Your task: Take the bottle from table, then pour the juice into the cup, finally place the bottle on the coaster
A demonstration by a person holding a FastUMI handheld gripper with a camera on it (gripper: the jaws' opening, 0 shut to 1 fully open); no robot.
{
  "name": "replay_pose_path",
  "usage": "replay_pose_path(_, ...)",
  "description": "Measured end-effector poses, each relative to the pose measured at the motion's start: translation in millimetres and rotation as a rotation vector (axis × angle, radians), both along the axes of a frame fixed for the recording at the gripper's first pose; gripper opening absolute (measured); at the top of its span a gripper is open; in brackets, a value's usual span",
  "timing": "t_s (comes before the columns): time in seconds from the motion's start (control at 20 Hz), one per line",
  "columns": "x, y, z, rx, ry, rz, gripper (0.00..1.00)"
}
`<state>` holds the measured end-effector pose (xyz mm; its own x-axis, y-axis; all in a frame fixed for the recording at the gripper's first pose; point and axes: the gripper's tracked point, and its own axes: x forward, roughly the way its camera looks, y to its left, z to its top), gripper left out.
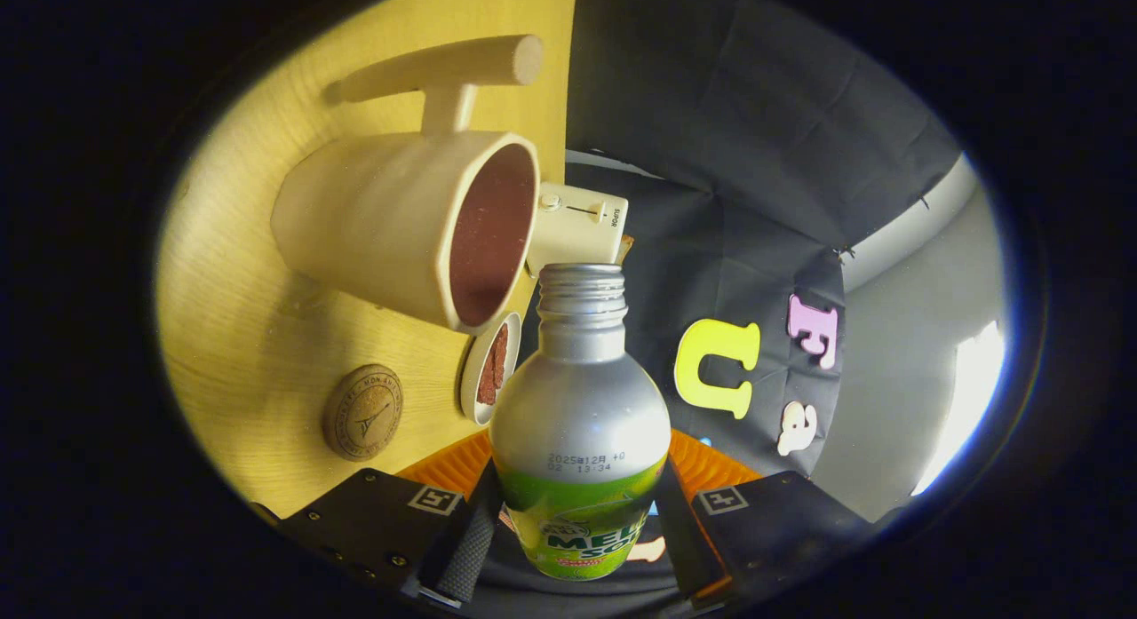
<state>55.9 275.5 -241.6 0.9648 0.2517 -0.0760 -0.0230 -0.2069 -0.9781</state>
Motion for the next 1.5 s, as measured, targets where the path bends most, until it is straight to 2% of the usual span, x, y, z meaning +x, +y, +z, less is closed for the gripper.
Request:
replay_pose_path(0.4,2,-5,3,0.233,0.078,-0.031,0.81)
replay_pose_path(0.65,6,-13,-6,0.412,0.168,-0.079,0.81)
replay_pose_path(1.1,5,-29,0,0.615,0.189,-0.105,0.81)
replay_pose_path(1.25,4,-34,4,0.719,0.21,-0.111,0.81)
replay_pose_path(1.5,8,-55,3,0.924,0.287,-0.168,0.81)
